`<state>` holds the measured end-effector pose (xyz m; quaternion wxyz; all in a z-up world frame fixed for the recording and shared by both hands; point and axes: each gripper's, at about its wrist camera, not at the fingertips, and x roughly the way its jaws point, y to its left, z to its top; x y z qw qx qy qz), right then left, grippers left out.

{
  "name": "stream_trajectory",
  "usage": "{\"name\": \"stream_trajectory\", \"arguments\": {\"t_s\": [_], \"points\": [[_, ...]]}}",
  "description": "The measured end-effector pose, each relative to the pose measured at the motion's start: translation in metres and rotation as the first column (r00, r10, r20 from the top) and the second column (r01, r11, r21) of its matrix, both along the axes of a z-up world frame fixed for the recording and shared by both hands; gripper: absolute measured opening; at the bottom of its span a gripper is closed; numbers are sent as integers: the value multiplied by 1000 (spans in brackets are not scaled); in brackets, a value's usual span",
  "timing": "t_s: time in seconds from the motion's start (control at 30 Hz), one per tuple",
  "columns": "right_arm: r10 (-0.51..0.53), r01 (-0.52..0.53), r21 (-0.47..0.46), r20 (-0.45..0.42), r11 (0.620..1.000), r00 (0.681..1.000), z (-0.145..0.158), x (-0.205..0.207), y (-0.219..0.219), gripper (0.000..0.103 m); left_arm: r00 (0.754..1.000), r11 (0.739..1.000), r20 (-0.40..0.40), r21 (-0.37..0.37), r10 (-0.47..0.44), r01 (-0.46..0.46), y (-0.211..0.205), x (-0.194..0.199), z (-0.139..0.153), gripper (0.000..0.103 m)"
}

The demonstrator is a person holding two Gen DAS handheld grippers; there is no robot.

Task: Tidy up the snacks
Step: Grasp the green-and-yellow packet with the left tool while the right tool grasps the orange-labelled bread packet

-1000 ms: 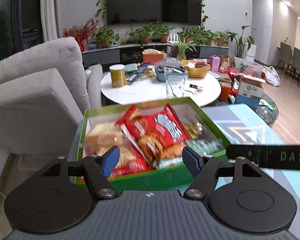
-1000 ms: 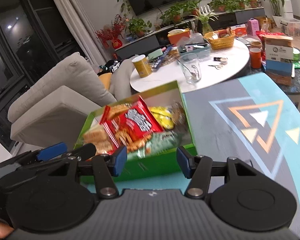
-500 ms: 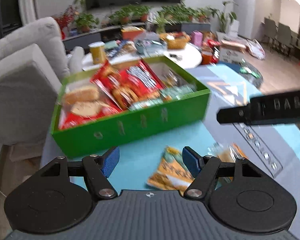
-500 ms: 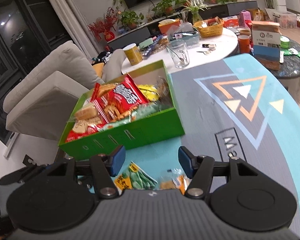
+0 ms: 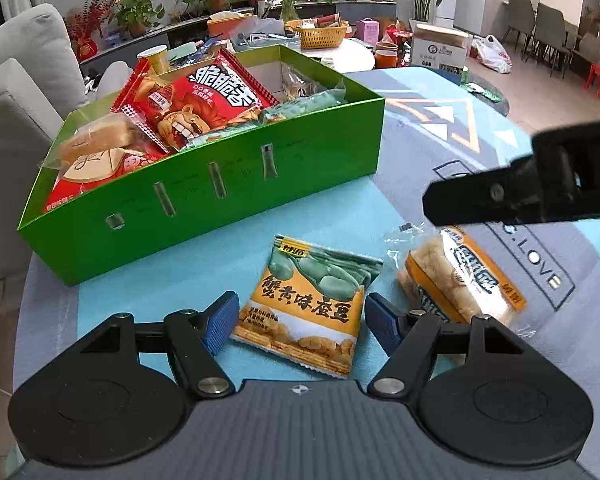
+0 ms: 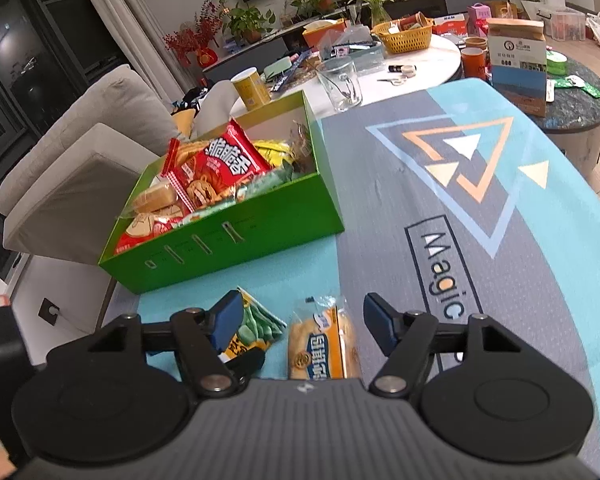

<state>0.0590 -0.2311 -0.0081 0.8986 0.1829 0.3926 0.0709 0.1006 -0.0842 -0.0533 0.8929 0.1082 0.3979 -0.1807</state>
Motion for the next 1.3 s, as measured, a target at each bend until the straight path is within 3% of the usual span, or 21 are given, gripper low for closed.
{"name": "stream_trajectory", "arguments": {"t_s": [0.37, 0.57, 0.83, 1.3], "points": [[22, -23, -21, -44, 1000, 999, -13, -1, 8, 84, 999, 997, -11, -55, 47, -48, 2, 4, -6, 68], [26, -28, -32, -54, 999, 998, -15, -1, 11, 84, 999, 997, 1, -64, 47, -46, 7, 1, -4, 60], [40, -44, -56, -74, 997, 996, -20, -3, 17, 84, 989, 986, 8, -78, 150, -149, 35, -5, -1, 56], [56, -71, -178, -89, 981, 995, -33, -6, 38, 81, 980, 976, 51, -114, 192, -186, 57, -27, 15, 56]]}}
